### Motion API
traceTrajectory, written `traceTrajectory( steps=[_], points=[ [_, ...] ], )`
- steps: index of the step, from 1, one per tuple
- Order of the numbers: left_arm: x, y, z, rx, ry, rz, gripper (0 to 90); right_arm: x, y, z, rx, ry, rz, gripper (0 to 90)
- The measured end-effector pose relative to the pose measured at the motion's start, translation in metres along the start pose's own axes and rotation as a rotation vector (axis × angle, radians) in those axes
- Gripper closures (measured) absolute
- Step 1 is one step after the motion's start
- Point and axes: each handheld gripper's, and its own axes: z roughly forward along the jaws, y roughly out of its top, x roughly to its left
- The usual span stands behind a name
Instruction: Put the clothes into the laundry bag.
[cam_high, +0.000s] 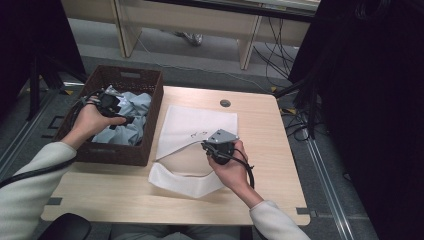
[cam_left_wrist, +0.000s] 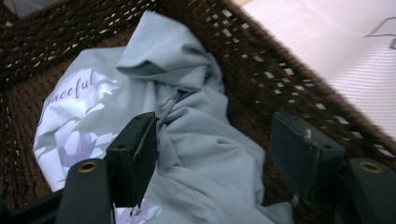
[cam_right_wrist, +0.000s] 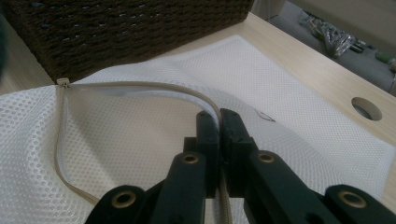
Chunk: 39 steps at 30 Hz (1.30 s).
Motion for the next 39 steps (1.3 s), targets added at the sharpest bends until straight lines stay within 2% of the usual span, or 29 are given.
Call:
traceTrajectory(
  steps=[5,8,9,11,13,15,16,19,25,27,30,32,33,34,35,39],
  points=[
    [0.006,0.0,0.009,0.035,0.011,-0.011,31.1,0.002,-0.001,0.0,0.002,-0.002,0.015,87.9],
    [0.01,-0.001,0.015,0.052,0.022,-0.019,30.8,0.001,0.0,0.0,0.0,0.001,0.005,87.9],
    [0.011,-0.003,0.02,0.073,0.028,-0.029,30.8,0.002,-0.001,0.001,-0.006,-0.002,0.012,87.9],
    [0.014,-0.004,0.025,0.098,0.032,-0.02,30.8,0.002,-0.001,0.001,-0.01,-0.003,0.013,87.9],
    [0.016,-0.005,0.03,0.126,0.036,-0.035,30.8,0.002,0.0,0.001,-0.003,0.001,0.015,87.9],
    [0.018,-0.006,0.032,0.123,0.04,-0.034,30.6,0.002,0.0,-0.001,0.009,0.006,0.009,87.9],
    [0.019,-0.004,0.033,0.18,0.037,-0.045,30.5,0.001,0.0,0.0,0.003,0.008,-0.001,87.9],
    [0.02,-0.004,0.038,0.181,0.033,-0.048,30.5,0.001,0.0,0.0,0.005,0.01,-0.001,87.9],
    [0.021,-0.003,0.046,0.233,0.042,-0.043,30.2,0.003,0.0,0.0,-0.002,0.002,0.023,87.9],
    [0.023,-0.005,0.052,0.268,0.041,-0.05,30.0,0.003,0.0,0.0,-0.006,0.004,0.015,87.9],
    [0.023,-0.007,0.059,0.282,0.048,-0.081,30.0,0.003,0.0,0.0,-0.01,0.003,0.007,87.9],
    [0.023,-0.008,0.061,0.291,0.051,-0.079,29.8,0.003,0.0,0.0,-0.008,0.004,0.005,87.9],
    [0.025,-0.009,0.065,0.306,0.053,-0.086,29.8,0.002,0.001,-0.001,0.008,0.015,0.003,87.9],
    [0.025,-0.01,0.067,0.32,0.051,-0.101,29.7,0.003,0.0,-0.001,0.0,0.009,0.008,87.9],
    [0.027,-0.011,0.068,0.338,0.053,-0.086,29.5,0.003,0.0,0.0,-0.009,0.004,0.007,87.9],
    [0.027,-0.014,0.075,0.36,0.054,-0.102,29.8,0.002,0.0,0.0,-0.009,0.004,0.012,88.0]
  ],
)
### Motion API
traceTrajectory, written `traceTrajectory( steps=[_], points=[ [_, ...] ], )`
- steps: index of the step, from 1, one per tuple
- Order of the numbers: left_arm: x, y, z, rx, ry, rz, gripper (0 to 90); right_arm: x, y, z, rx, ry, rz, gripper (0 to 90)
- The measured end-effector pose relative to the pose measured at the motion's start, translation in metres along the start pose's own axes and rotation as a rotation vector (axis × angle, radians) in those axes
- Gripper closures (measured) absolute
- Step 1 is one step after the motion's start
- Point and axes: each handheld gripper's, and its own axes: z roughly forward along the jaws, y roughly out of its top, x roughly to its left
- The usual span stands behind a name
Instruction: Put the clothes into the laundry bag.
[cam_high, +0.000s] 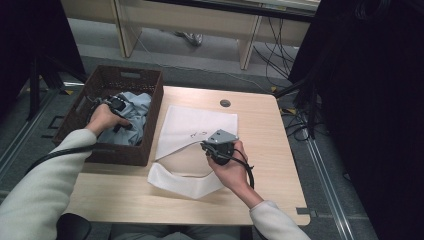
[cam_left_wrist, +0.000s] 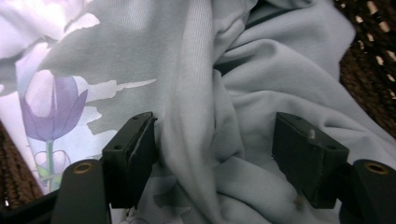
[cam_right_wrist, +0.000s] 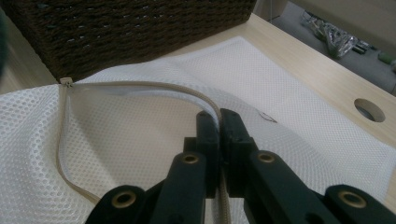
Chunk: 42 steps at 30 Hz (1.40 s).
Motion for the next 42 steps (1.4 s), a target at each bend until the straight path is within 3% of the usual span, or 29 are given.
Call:
traceTrajectory(
  steps=[2,3,5,6,11,13,16,19,22,23,24,25,26,29,30,32,33,38,39,41,42],
  points=[
    [0.001,0.0,0.001,0.011,-0.003,0.006,30.7,0.0,0.0,0.0,0.0,-0.001,0.006,87.9],
    [-0.003,-0.002,0.007,-0.018,-0.008,-0.066,31.2,0.0,0.0,0.0,-0.001,0.001,-0.001,87.9],
    [-0.002,-0.001,0.009,-0.009,-0.005,-0.061,33.1,0.0,0.0,0.0,0.0,0.0,0.0,87.9],
    [-0.003,-0.002,0.01,-0.005,-0.008,-0.082,34.1,0.001,0.0,0.0,0.0,-0.002,0.008,87.9],
    [-0.004,-0.003,0.015,0.011,-0.009,-0.097,41.7,0.0,0.0,-0.001,0.003,0.0,0.005,87.9],
    [-0.003,-0.003,0.017,0.02,-0.007,-0.078,45.3,0.0,0.0,0.0,0.001,-0.002,0.004,87.9],
    [-0.003,-0.002,0.016,0.031,-0.013,-0.084,51.6,0.0,0.0,0.0,0.002,0.0,0.004,87.9],
    [-0.004,-0.001,0.015,0.04,-0.012,-0.075,63.0,-0.001,-0.001,0.0,0.002,0.0,-0.006,87.9],
    [-0.007,0.002,0.014,0.065,0.012,-0.04,71.5,-0.002,0.0,-0.001,0.017,0.013,-0.02,87.9],
    [-0.006,0.003,0.013,0.082,0.022,-0.003,72.6,-0.002,0.0,-0.001,0.019,0.013,-0.019,87.9],
    [-0.006,0.003,0.013,0.082,0.022,-0.003,73.7,-0.001,-0.001,0.0,0.01,0.008,-0.017,87.9],
    [-0.009,0.003,0.014,0.07,0.029,-0.027,74.8,-0.001,-0.001,0.0,0.01,0.01,-0.02,87.9],
    [-0.008,0.003,0.013,0.07,0.034,-0.009,75.5,-0.002,-0.001,0.0,0.01,0.01,-0.021,87.9],
    [-0.008,0.001,0.009,0.014,0.048,-0.034,76.9,-0.001,-0.002,0.0,0.007,0.001,0.007,87.9],
    [-0.004,0.002,0.006,0.004,0.055,0.006,77.1,-0.002,-0.002,0.0,0.003,0.001,0.001,87.9],
    [-0.003,0.001,-0.001,-0.009,0.051,-0.014,77.3,-0.002,-0.002,0.0,0.005,0.001,0.002,87.9],
    [-0.001,0.001,-0.004,-0.027,0.056,-0.003,77.4,-0.002,-0.002,0.001,0.006,-0.001,0.012,87.9],
    [0.002,0.001,-0.03,-0.158,0.063,-0.028,77.7,-0.003,-0.002,0.001,-0.001,-0.006,-0.004,87.9],
    [0.002,0.001,-0.03,-0.158,0.063,-0.028,77.8,-0.003,-0.002,0.001,-0.001,-0.006,-0.004,87.9],
    [0.003,-0.003,-0.048,-0.245,0.08,-0.039,77.9,-0.004,-0.002,-0.001,0.02,0.003,0.0,87.9],
    [0.003,-0.003,-0.048,-0.245,0.08,-0.039,77.9,-0.004,-0.002,-0.001,0.02,0.003,0.0,87.9]
  ],
)
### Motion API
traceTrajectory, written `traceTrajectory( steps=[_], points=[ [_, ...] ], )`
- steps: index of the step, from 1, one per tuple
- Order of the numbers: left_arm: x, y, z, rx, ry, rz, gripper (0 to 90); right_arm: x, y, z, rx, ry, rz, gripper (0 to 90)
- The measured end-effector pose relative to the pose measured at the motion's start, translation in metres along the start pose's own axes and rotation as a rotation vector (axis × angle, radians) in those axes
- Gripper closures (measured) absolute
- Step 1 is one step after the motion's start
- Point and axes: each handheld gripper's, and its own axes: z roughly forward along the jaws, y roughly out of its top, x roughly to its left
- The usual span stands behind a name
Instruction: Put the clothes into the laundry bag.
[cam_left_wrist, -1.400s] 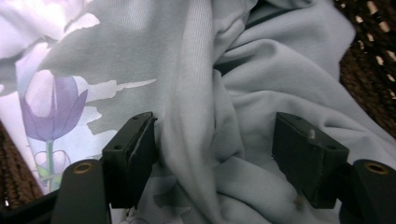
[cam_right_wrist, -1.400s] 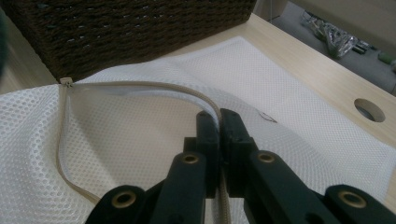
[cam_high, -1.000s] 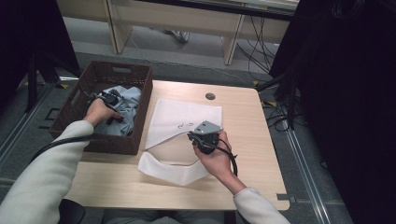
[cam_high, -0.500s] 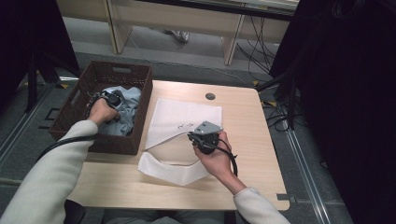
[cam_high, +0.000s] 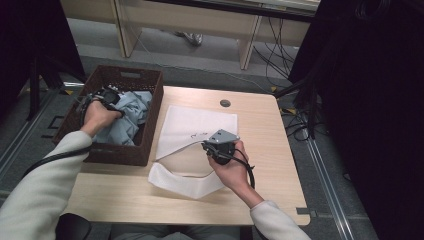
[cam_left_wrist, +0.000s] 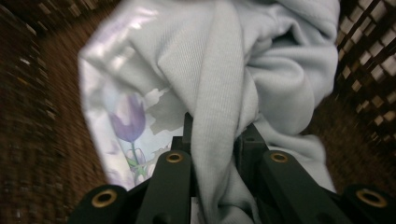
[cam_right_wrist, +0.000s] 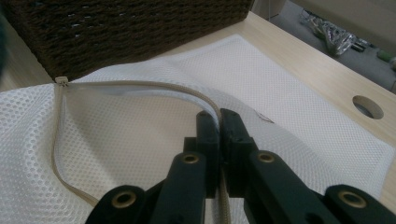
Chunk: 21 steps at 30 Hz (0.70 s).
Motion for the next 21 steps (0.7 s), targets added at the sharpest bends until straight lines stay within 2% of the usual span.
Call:
traceTrajectory(
  steps=[1,3,4,6,9,10,11,14,15,17,19,21],
  points=[
    [0.001,0.0,-0.013,-0.078,0.004,-0.013,78.0,0.0,0.0,0.001,-0.006,0.0,0.001,88.0],
    [0.001,-0.002,-0.022,-0.131,0.004,-0.02,78.0,0.0,0.0,0.0,-0.001,0.002,0.002,88.0],
    [0.0,-0.004,-0.028,-0.168,-0.003,-0.02,78.0,0.001,-0.001,0.001,-0.018,-0.01,0.005,88.0],
    [0.0,-0.004,-0.032,-0.186,-0.005,-0.018,78.1,0.001,0.0,0.001,-0.016,-0.008,0.008,88.0],
    [-0.004,-0.01,-0.049,-0.289,-0.02,-0.037,78.1,0.001,0.0,0.002,-0.014,-0.005,0.01,88.0],
    [-0.004,-0.01,-0.049,-0.289,-0.02,-0.037,78.1,0.001,-0.001,0.002,-0.019,-0.009,0.011,88.0],
    [-0.007,-0.012,-0.055,-0.359,-0.018,-0.063,78.1,0.0,-0.001,0.002,-0.019,-0.006,0.006,88.0],
    [-0.01,-0.015,-0.065,-0.429,-0.016,-0.077,78.1,0.001,-0.001,0.003,-0.023,-0.008,0.007,88.0],
    [-0.01,-0.015,-0.065,-0.429,-0.016,-0.077,78.1,0.001,0.0,0.003,-0.016,-0.003,0.007,88.0],
    [-0.014,-0.017,-0.073,-0.487,-0.035,-0.084,78.1,0.001,0.0,0.002,-0.02,-0.006,0.013,88.0],
    [-0.017,-0.019,-0.079,-0.518,-0.044,-0.083,78.1,0.001,0.0,0.001,-0.005,0.004,0.02,88.0],
    [-0.02,-0.02,-0.084,-0.552,-0.05,-0.082,78.0,0.001,0.0,0.002,-0.021,-0.004,0.017,87.9]
  ],
)
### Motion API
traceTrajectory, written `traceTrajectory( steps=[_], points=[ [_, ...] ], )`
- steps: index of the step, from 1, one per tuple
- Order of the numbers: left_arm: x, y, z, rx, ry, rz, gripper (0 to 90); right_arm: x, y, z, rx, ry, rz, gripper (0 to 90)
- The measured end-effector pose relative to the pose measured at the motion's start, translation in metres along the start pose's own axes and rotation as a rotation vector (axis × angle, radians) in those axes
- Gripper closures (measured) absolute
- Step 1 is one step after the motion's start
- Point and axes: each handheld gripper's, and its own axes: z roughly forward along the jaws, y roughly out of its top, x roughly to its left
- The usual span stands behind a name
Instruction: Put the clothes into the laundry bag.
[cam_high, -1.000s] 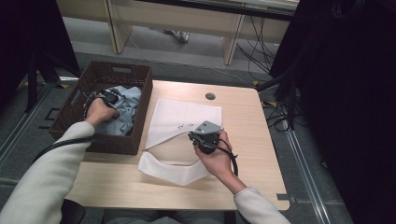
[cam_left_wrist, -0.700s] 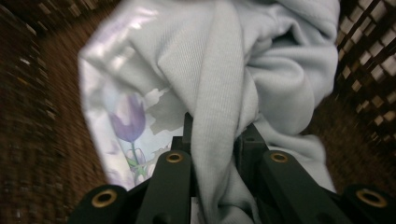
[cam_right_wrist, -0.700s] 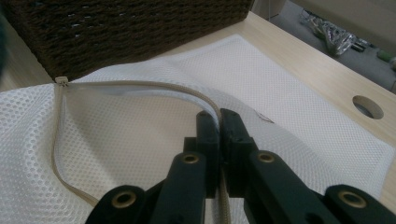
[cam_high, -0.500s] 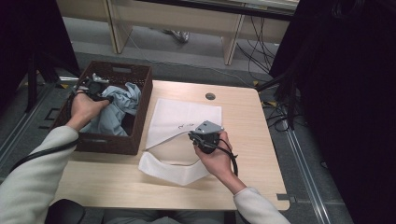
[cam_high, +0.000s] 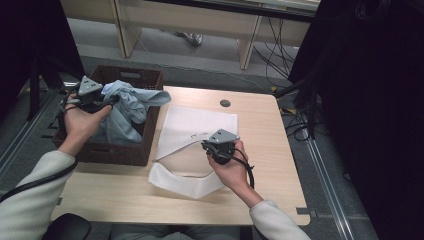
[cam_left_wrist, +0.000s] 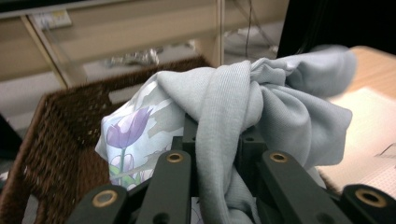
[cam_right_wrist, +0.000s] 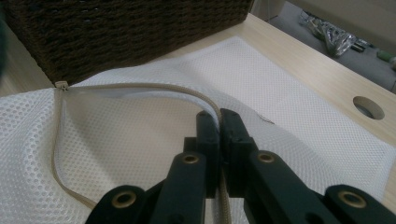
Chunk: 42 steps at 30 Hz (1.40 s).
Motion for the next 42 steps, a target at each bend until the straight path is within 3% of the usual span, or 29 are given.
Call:
traceTrajectory(
  steps=[6,16,25,34,40,42],
  points=[
    [-0.01,0.002,-0.015,-0.085,-0.03,0.001,78.1,-0.001,0.0,0.0,-0.004,-0.001,0.004,88.0],
    [-0.024,0.023,-0.047,-0.208,-0.088,0.023,78.0,-0.002,0.001,0.0,-0.007,0.004,0.004,88.0],
    [-0.038,0.033,-0.074,-0.272,-0.142,0.082,78.0,-0.002,0.002,0.0,-0.026,-0.002,0.023,88.0],
    [-0.051,0.044,-0.099,-0.353,-0.168,0.088,78.0,-0.002,0.003,-0.001,-0.022,0.002,0.019,88.0],
    [-0.059,0.047,-0.106,-0.361,-0.203,0.091,78.0,-0.003,0.004,-0.002,-0.019,0.01,0.02,88.1],
    [-0.068,0.046,-0.111,-0.36,-0.242,0.102,78.0,-0.003,0.003,-0.001,-0.029,0.007,0.012,88.0]
  ],
)
